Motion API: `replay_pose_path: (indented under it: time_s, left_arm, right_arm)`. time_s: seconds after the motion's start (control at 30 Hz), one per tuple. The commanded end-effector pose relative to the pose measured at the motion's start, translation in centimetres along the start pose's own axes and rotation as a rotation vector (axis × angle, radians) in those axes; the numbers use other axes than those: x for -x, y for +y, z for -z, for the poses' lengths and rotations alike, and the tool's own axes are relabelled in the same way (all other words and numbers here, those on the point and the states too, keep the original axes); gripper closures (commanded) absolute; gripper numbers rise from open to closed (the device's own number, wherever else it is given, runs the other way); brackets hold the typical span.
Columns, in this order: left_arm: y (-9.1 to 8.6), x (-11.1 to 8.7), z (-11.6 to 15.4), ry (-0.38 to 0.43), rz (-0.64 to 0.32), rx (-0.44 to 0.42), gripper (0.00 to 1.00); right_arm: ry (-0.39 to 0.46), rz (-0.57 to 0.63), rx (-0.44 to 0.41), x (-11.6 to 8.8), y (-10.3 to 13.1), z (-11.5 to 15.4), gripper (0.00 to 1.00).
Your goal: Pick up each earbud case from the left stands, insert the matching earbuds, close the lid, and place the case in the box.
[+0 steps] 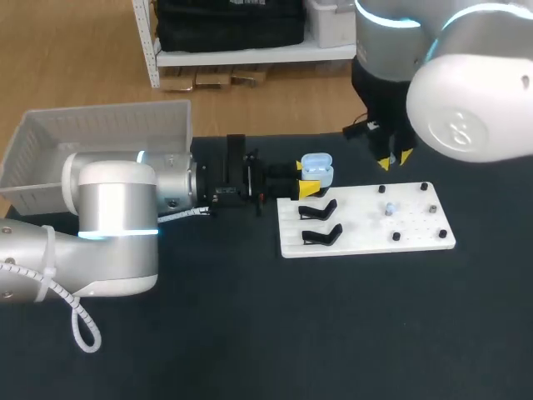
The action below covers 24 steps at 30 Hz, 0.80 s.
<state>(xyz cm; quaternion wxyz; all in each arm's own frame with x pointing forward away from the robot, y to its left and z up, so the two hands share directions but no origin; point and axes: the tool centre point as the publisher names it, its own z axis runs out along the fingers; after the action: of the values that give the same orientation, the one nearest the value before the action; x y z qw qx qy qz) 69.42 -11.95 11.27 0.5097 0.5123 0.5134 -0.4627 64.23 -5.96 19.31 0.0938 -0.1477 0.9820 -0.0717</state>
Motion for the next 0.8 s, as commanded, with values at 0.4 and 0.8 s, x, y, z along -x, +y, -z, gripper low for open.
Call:
replay_pose_path:
  time_s: [0.4,0.8]
  left_arm:
    - [0.1,-0.1,0.0,-0.002,0.000,-0.003,1.00]
    - [0.1,-0.1,0.0,-0.002,0.000,-0.003,1.00]
  right_arm:
    - [-0.015,-0.122,-0.007,0.6,2.3,1.4,1.00]
    - [0.145,-0.426,-0.118,3.4,5.9,1.9,1.00]
